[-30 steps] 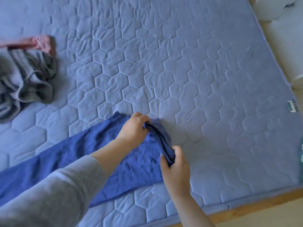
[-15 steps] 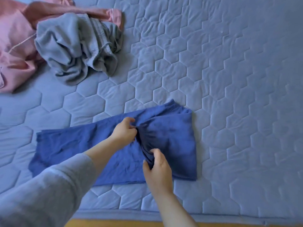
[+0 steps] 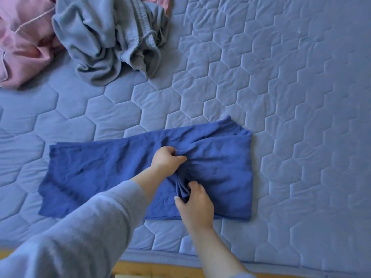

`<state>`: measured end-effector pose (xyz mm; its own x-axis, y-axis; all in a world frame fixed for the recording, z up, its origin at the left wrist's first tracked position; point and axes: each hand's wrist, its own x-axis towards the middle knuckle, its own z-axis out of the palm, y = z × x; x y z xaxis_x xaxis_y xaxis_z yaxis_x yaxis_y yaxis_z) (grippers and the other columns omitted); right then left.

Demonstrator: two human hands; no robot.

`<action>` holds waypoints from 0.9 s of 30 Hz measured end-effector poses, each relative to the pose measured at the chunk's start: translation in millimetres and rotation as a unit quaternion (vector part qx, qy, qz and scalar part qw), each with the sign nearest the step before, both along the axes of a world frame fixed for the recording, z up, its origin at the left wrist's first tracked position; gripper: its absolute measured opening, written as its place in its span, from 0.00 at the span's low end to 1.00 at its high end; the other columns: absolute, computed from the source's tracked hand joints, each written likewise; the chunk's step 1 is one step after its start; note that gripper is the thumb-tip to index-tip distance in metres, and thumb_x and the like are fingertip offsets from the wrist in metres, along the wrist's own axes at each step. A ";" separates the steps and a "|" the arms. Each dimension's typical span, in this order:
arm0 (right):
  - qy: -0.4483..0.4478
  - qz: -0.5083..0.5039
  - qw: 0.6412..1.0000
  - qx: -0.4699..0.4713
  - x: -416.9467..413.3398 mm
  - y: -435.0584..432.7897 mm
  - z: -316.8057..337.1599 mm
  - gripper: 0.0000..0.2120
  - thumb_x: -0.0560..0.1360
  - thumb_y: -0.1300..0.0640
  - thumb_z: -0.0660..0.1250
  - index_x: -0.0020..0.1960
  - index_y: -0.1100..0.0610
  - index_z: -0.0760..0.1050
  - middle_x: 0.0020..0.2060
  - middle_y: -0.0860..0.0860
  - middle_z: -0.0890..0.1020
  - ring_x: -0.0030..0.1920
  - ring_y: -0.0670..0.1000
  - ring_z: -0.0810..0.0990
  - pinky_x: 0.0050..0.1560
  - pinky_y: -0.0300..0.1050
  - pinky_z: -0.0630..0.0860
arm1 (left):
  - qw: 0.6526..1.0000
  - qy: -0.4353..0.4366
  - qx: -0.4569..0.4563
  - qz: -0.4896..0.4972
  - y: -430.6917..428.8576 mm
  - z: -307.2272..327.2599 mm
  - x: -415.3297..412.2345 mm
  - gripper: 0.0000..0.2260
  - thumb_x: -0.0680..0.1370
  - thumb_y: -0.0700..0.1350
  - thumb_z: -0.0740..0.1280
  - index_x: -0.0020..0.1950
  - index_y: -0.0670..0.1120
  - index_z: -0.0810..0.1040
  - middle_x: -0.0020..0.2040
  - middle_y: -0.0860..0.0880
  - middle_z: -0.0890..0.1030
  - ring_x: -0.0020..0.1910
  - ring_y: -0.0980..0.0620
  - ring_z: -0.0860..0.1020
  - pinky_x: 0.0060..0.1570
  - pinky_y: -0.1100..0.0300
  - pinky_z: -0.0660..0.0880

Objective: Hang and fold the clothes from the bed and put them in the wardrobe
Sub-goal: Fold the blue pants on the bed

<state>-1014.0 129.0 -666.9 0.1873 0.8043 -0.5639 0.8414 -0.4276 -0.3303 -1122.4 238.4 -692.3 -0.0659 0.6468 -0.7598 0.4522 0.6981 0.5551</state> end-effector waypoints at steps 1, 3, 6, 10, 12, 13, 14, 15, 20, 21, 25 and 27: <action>-0.004 0.010 1.000 -0.010 -1.2 2.3 -1.0 0.17 0.73 0.52 0.66 0.61 0.54 0.72 0.54 0.49 0.78 0.54 0.51 0.78 0.50 0.45 0.76 | 1.000 0.008 0.005 -0.015 0.5 -0.2 -2.8 0.10 0.73 0.46 0.71 0.39 0.43 0.72 0.34 0.47 0.73 0.34 0.49 0.72 0.37 0.54 0.73; 0.010 0.018 1.000 -0.022 -4.5 7.0 -1.2 0.14 0.72 0.56 0.63 0.57 0.57 0.74 0.53 0.52 0.80 0.52 0.54 0.79 0.51 0.47 0.76 | 0.999 0.017 0.017 -0.025 0.0 -0.6 -11.2 0.09 0.73 0.45 0.70 0.40 0.41 0.73 0.34 0.47 0.73 0.34 0.49 0.72 0.36 0.55 0.72; 0.039 0.029 0.999 -0.013 -11.5 9.8 -1.4 0.10 0.70 0.58 0.63 0.51 0.59 0.74 0.50 0.54 0.81 0.51 0.56 0.79 0.50 0.49 0.75 | 0.999 0.028 0.032 -0.022 -1.2 -2.0 -26.4 0.10 0.74 0.45 0.70 0.44 0.37 0.76 0.35 0.48 0.75 0.36 0.48 0.75 0.41 0.50 0.78; 0.033 0.053 0.998 -0.002 -19.4 9.3 -1.9 0.12 0.73 0.54 0.64 0.54 0.58 0.74 0.52 0.53 0.81 0.53 0.54 0.79 0.50 0.45 0.75 | 0.995 0.053 0.064 -0.048 -0.9 -0.4 -37.9 0.10 0.73 0.49 0.73 0.48 0.47 0.75 0.39 0.56 0.75 0.42 0.53 0.75 0.35 0.66 0.69; 0.021 0.059 0.998 0.004 -22.0 8.8 0.0 0.16 0.75 0.46 0.64 0.56 0.56 0.74 0.51 0.50 0.81 0.52 0.51 0.80 0.47 0.43 0.74 | 0.995 0.052 0.070 -0.048 -2.7 1.4 -40.4 0.12 0.74 0.50 0.73 0.52 0.51 0.73 0.42 0.56 0.76 0.44 0.54 0.75 0.37 0.66 0.67; 0.014 0.056 0.998 0.018 -23.3 8.9 2.7 0.17 0.75 0.42 0.63 0.54 0.55 0.74 0.49 0.49 0.81 0.49 0.51 0.80 0.44 0.44 0.74 | 0.994 0.059 0.078 -0.048 -4.2 2.6 -42.1 0.11 0.74 0.50 0.72 0.53 0.51 0.74 0.43 0.56 0.76 0.45 0.54 0.76 0.38 0.65 0.68; 0.011 0.048 0.998 0.040 -24.7 9.0 5.8 0.16 0.76 0.41 0.62 0.50 0.54 0.72 0.45 0.48 0.81 0.46 0.51 0.80 0.41 0.44 0.73 | 0.993 0.067 0.087 -0.042 -6.2 4.1 -45.3 0.10 0.74 0.49 0.71 0.53 0.50 0.74 0.44 0.55 0.78 0.45 0.54 0.76 0.39 0.64 0.68; 0.012 0.037 0.997 0.064 -27.0 9.3 8.9 0.14 0.76 0.41 0.61 0.48 0.53 0.69 0.41 0.47 0.80 0.42 0.51 0.79 0.37 0.45 0.71 | 0.992 0.072 0.095 -0.028 -8.9 6.3 -50.7 0.09 0.75 0.48 0.71 0.52 0.50 0.75 0.44 0.55 0.79 0.44 0.54 0.77 0.38 0.65 0.68; 0.049 0.029 0.996 0.066 -46.9 12.8 20.0 0.10 0.76 0.51 0.64 0.40 0.53 0.65 0.29 0.45 0.71 0.35 0.54 0.75 0.34 0.45 0.63 | 0.991 0.084 0.079 0.068 -29.6 22.9 -100.5 0.02 0.76 0.45 0.68 0.48 0.51 0.77 0.40 0.59 0.78 0.39 0.62 0.76 0.31 0.71 0.66; 0.059 0.046 0.996 0.052 -53.1 13.3 21.9 0.10 0.76 0.52 0.64 0.40 0.52 0.66 0.29 0.45 0.72 0.36 0.54 0.76 0.34 0.45 0.63 | 0.990 0.087 0.079 0.077 -35.0 26.6 -112.4 0.02 0.76 0.45 0.68 0.47 0.51 0.77 0.39 0.59 0.78 0.38 0.62 0.76 0.30 0.72 0.66; 0.090 0.086 0.991 0.039 -88.3 14.1 28.9 0.05 0.76 0.55 0.63 0.42 0.54 0.73 0.35 0.50 0.80 0.41 0.55 0.78 0.40 0.47 0.68 | 0.985 0.109 0.085 0.100 -59.9 39.0 -162.0 0.03 0.75 0.42 0.68 0.46 0.50 0.78 0.40 0.57 0.80 0.35 0.62 0.76 0.30 0.68 0.68; 0.101 0.106 0.989 0.032 -111.9 12.9 30.9 0.05 0.76 0.56 0.62 0.44 0.55 0.75 0.38 0.52 0.82 0.42 0.55 0.78 0.41 0.47 0.68 | 0.980 0.140 0.086 0.113 -73.8 41.0 -187.3 0.03 0.74 0.41 0.69 0.47 0.48 0.78 0.42 0.54 0.81 0.36 0.61 0.76 0.30 0.70 0.67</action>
